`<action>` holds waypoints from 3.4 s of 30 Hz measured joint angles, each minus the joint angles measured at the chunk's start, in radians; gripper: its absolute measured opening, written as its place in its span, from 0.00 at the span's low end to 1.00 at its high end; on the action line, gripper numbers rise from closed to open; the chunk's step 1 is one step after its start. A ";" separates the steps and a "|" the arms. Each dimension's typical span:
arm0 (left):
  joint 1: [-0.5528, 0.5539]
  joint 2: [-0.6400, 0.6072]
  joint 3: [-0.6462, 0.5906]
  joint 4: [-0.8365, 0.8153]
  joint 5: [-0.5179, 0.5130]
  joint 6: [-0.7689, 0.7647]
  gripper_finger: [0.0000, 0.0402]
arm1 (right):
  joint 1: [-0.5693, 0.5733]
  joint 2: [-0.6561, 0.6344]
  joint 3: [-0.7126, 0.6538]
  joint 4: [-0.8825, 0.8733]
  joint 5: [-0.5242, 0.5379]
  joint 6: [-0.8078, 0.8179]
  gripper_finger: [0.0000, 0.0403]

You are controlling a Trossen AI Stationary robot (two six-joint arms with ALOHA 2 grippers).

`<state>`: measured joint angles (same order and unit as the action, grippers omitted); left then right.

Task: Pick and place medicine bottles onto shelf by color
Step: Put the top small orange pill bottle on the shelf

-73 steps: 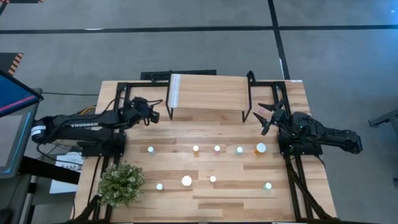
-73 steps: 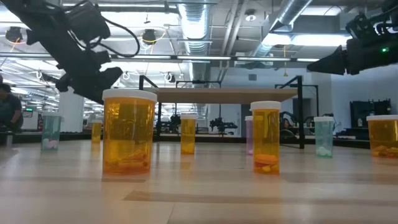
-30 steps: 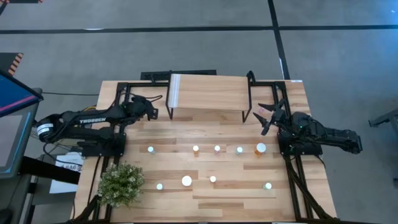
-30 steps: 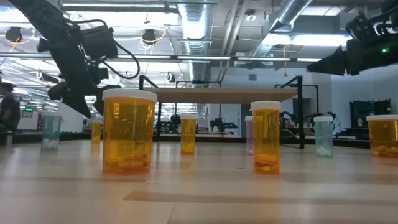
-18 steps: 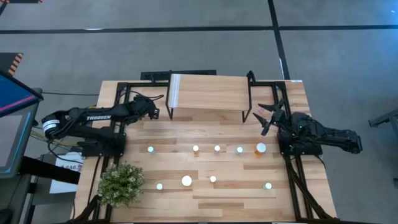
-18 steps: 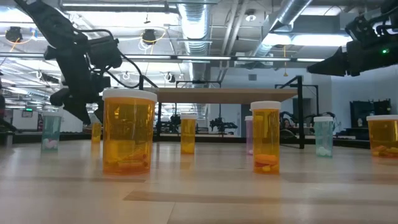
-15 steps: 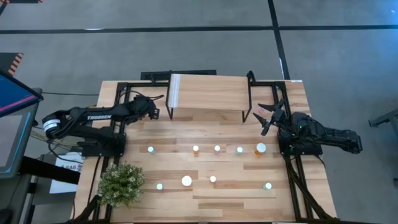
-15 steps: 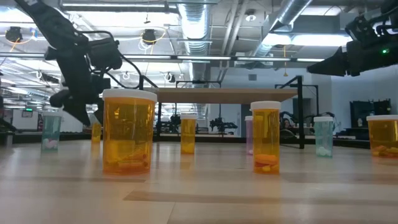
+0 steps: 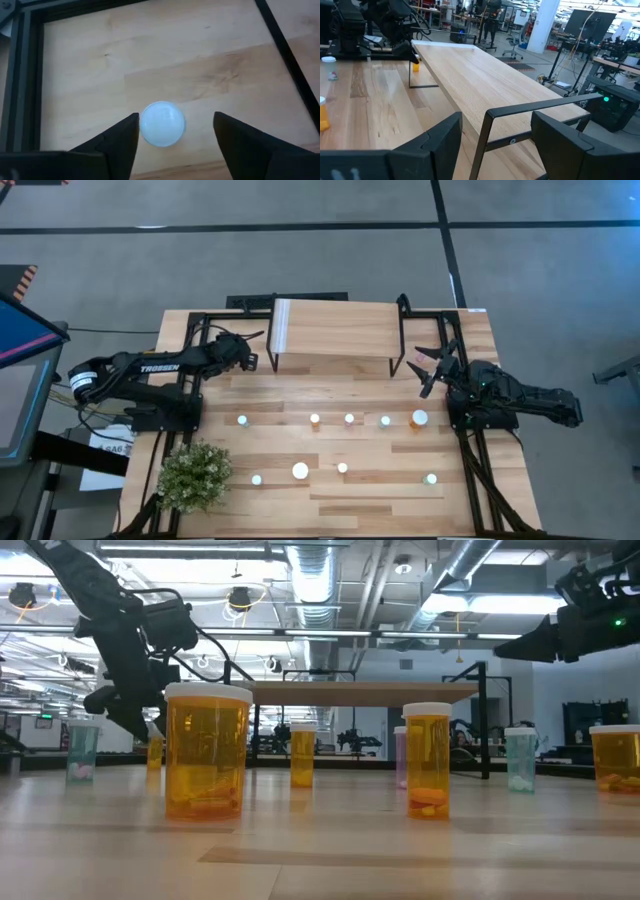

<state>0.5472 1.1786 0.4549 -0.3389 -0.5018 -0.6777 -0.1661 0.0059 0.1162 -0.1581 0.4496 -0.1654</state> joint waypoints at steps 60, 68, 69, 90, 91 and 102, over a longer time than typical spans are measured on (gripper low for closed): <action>0.050 0.329 1.050 -0.355 0.179 0.427 0.28 | 0.000 0.000 0.000 -0.052 0.000 0.000 0.65; 0.051 0.453 1.107 -0.355 0.238 0.442 0.28 | 0.000 0.000 0.000 -0.051 0.000 0.000 0.65; 0.051 0.460 1.107 -0.355 0.243 0.442 0.28 | 0.000 0.000 0.000 -0.051 0.000 0.000 0.65; 0.055 0.483 1.011 -0.293 0.296 0.448 0.28 | 0.000 0.000 0.000 -0.051 0.000 0.000 0.65; 0.055 0.483 1.011 -0.293 0.296 0.448 0.28 | 0.000 0.000 0.000 -0.051 0.000 0.000 0.65; 0.075 0.491 0.968 -0.230 0.279 0.447 0.28 | 0.000 0.000 0.000 -0.051 0.000 0.000 0.65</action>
<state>0.6222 1.6691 1.4229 -0.5692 -0.2232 -0.2310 -0.1658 0.0060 0.1159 -0.2092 0.4497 -0.1654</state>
